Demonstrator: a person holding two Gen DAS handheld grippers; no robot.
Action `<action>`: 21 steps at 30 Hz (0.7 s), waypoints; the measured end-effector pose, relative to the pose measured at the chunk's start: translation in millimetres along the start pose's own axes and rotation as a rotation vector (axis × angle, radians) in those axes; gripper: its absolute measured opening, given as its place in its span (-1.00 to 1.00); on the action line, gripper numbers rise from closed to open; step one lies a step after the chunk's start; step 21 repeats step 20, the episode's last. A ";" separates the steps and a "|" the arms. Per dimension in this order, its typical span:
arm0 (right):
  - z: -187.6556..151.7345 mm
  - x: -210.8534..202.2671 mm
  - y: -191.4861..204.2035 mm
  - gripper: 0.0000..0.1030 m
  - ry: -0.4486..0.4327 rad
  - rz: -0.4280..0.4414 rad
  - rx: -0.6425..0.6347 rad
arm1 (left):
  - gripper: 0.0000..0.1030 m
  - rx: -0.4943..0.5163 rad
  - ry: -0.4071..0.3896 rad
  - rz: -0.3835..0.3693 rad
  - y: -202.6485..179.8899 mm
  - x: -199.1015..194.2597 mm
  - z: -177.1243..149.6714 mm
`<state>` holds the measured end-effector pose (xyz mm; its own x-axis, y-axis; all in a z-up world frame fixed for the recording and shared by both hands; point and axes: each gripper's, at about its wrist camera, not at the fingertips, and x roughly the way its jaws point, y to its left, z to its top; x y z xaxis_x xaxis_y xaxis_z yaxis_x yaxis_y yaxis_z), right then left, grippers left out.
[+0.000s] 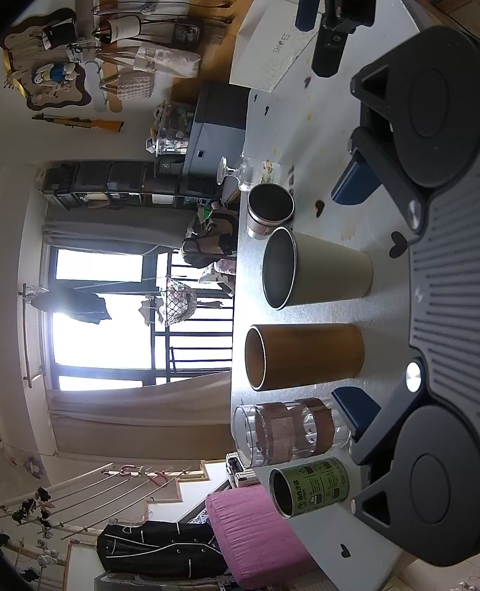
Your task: Flip cup upright
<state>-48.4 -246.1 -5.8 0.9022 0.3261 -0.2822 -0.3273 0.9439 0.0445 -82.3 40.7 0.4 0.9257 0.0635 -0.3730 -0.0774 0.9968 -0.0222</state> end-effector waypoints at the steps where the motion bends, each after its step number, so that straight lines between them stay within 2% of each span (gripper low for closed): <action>1: 0.0 -0.1 0.0 1.00 0.000 0.000 0.000 | 1.00 0.000 0.000 0.000 0.1 0.1 0.0; 21: -0.2 0.0 -0.3 1.00 -0.001 0.000 0.000 | 1.00 0.004 0.001 -0.002 -2.3 -0.4 0.5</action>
